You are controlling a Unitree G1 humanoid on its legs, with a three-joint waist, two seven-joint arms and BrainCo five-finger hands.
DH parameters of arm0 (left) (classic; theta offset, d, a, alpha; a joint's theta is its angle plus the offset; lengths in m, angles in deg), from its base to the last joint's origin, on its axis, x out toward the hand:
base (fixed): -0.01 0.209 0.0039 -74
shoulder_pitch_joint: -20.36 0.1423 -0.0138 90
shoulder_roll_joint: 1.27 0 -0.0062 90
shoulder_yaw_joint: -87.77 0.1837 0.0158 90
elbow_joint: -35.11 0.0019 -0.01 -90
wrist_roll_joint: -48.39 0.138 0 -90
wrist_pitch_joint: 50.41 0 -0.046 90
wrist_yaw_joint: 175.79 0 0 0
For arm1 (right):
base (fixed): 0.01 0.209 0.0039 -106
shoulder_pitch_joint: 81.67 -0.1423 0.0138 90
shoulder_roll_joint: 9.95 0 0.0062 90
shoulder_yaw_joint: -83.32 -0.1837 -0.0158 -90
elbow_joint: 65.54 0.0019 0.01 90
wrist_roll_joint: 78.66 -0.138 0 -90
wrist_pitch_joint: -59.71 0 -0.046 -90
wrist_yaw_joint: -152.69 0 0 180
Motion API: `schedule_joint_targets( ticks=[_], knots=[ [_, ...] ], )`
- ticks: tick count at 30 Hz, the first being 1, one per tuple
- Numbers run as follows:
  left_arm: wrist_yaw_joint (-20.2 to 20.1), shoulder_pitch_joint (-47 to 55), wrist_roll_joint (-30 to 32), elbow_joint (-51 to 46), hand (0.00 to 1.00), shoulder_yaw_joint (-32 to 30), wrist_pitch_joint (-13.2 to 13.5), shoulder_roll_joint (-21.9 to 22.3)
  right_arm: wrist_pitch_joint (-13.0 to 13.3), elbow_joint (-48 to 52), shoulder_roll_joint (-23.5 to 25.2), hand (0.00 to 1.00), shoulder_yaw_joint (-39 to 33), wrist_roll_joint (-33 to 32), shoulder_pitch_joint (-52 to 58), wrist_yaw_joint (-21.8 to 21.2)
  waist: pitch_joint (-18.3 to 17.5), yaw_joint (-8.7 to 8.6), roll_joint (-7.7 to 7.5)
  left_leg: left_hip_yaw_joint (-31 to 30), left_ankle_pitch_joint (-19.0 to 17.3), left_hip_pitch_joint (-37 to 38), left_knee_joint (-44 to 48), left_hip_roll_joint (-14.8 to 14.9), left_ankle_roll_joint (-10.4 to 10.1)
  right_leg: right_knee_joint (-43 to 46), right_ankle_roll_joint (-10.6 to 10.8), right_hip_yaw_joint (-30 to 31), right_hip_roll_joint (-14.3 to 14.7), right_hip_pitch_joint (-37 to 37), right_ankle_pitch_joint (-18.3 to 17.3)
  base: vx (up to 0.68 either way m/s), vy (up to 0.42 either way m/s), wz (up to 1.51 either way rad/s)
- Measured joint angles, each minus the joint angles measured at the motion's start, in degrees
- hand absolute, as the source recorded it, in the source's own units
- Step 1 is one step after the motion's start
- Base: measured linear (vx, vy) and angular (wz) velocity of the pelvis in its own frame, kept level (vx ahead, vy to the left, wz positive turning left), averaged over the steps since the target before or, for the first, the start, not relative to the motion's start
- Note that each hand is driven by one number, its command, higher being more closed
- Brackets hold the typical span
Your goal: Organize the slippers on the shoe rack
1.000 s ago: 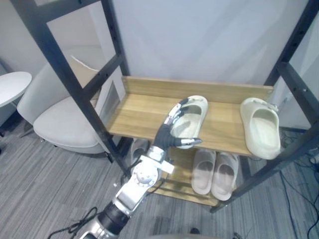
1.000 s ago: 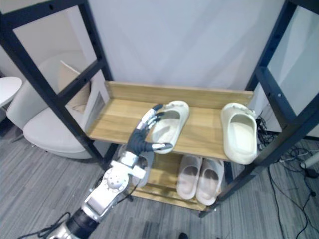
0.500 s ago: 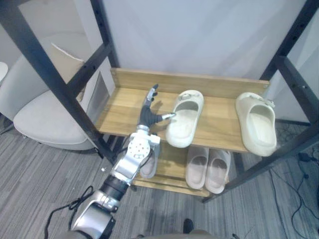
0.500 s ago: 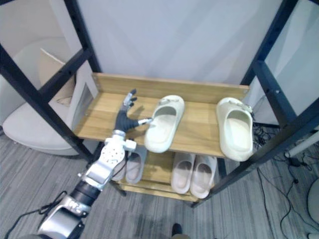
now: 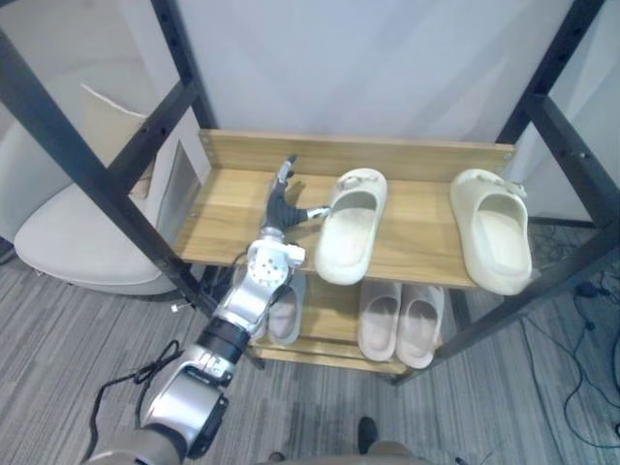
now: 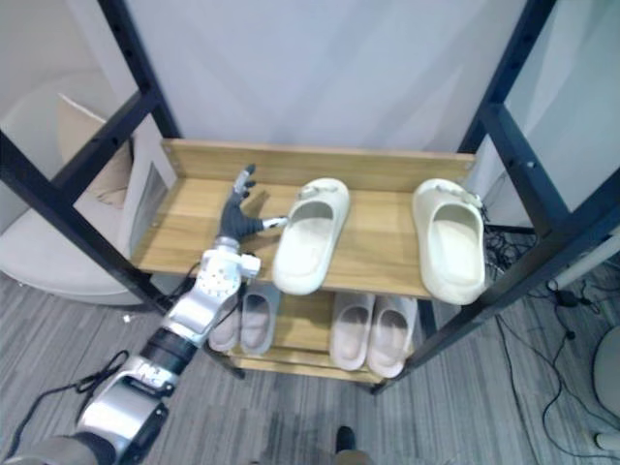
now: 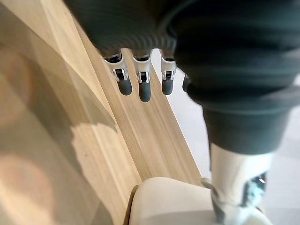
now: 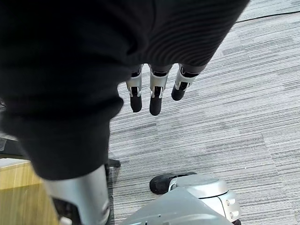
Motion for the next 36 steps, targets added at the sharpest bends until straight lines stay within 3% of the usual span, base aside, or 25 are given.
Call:
schedule_joint_targets(
  ticks=[36],
  knots=[
    [-1.40,-9.14,0.64,5.72,0.00,3.24,-0.08,-0.19,0.00,1.67,-0.95,0.00,-0.05,-1.63,-0.20,-0.43,1.70,-1.19,2.51,-0.16,0.01,-0.01,-0.01,-0.21,0.01,0.02,0.11,-0.19,-0.18,0.08,0.07,0.00,0.000,0.00]
  ],
)
